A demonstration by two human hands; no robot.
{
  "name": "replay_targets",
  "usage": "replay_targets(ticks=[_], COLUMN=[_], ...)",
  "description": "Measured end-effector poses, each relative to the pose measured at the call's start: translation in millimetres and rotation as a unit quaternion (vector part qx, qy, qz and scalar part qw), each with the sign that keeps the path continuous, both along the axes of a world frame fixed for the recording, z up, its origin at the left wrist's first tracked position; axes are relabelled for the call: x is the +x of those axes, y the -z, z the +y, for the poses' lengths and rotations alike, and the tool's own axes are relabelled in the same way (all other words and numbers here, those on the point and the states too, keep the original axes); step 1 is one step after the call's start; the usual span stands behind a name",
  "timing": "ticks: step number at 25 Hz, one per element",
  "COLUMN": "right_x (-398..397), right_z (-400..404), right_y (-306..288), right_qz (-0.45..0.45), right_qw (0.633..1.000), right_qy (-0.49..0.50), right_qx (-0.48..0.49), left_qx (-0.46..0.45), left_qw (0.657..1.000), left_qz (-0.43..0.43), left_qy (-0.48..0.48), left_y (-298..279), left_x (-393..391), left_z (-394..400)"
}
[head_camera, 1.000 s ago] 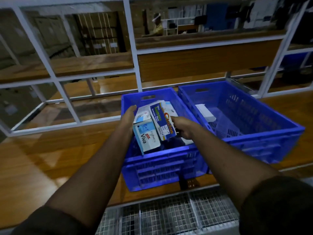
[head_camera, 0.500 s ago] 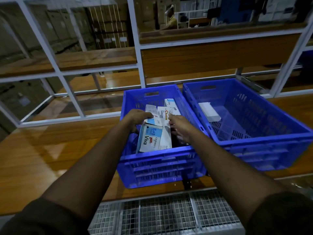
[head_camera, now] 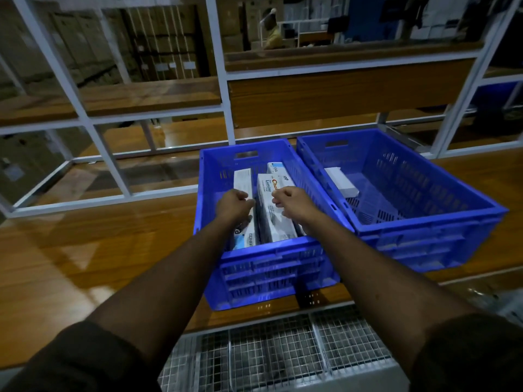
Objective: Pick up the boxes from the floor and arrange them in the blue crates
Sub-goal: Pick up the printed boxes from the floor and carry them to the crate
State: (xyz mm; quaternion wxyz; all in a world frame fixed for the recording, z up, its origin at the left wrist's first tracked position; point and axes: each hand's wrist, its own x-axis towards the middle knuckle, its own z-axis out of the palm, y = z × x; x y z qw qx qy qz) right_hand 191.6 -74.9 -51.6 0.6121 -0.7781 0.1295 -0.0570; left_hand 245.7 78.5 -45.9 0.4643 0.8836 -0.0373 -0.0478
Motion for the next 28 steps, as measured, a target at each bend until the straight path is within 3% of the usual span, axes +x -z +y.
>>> replay_targets(ticks=[6,10,16,21,25,28], right_x=[-20,-42,-113,-191,-276,-353], right_z=[3,4,10,13,19,31], right_y=[-9,-12,-2,13,36,62], right_qz=[0.003,0.025,-0.079,-0.050,0.027,0.090], right_qw=[0.970,0.947,0.889,0.844,0.817,0.792], right_qy=[0.140,0.188,0.338,0.453,0.515,0.559], right_qx=[-0.200,-0.260,-0.300,-0.284,-0.258,-0.229], left_qx=[-0.065,-0.060,-0.006,-0.052,-0.058,-0.013], left_qw=[0.993,0.987,0.964,0.921,0.905,0.864], left_qz=[-0.021,-0.019,-0.091,-0.261,-0.180,-0.145], left_qy=[0.099,0.149,0.249,0.285,0.382,0.482], left_y=[-2,0,-4,1,32,60], left_x=[-5,-16,-63,-140,-212,-273], left_z=[-29,-41,-66,-86,-101,-107])
